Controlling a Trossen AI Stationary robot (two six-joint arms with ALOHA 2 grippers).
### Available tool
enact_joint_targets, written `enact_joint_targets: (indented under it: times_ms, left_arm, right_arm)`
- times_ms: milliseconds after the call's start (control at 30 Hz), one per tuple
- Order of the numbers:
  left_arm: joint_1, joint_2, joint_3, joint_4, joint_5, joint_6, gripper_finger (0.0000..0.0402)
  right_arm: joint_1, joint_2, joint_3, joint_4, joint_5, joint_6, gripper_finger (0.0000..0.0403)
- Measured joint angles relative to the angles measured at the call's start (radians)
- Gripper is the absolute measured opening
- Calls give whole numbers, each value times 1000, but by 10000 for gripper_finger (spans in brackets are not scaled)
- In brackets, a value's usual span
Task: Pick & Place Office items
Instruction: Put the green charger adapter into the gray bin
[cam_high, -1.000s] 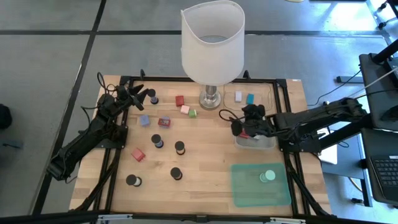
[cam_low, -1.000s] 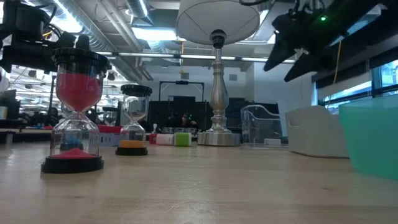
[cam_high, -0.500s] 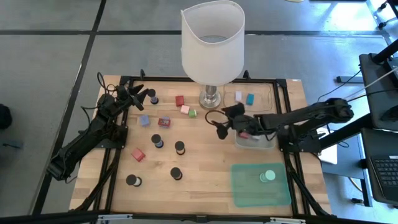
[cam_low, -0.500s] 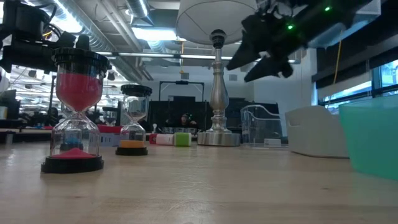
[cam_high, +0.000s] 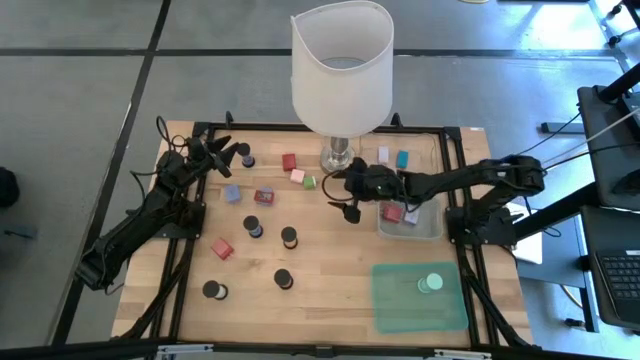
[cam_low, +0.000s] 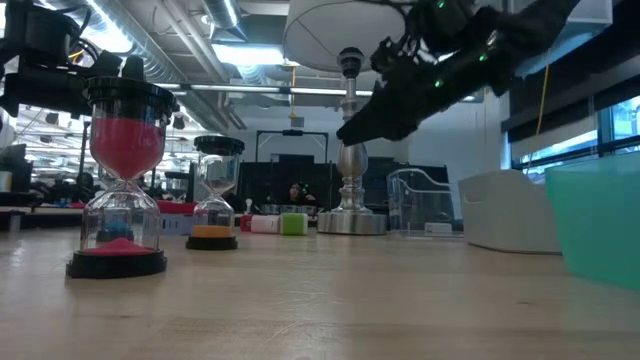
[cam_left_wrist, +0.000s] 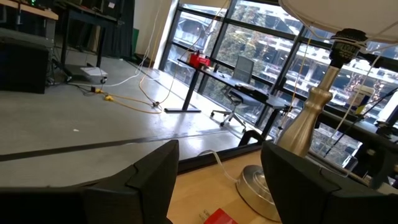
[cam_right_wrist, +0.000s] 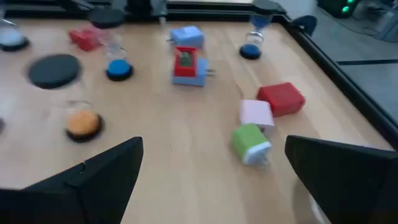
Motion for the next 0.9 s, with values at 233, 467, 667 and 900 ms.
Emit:
enact_joint_targets:
  times_ms: [233, 467, 667, 900]
  left_arm:
    - [0, 0, 0, 0, 0, 0, 226]
    - [0, 0, 0, 0, 0, 0, 226]
    - [0, 0, 0, 0, 0, 0, 226]
    - [0, 0, 0, 0, 0, 0, 226]
  right_arm:
    - [-75, 132, 100, 56, -112, -20, 396]
    - [-91, 304, 287, -8, -158, -33, 396]
    - [-120, 417, 397, -59, -166, -13, 396]
    - [-163, 465, 431, -100, -182, 4, 396]
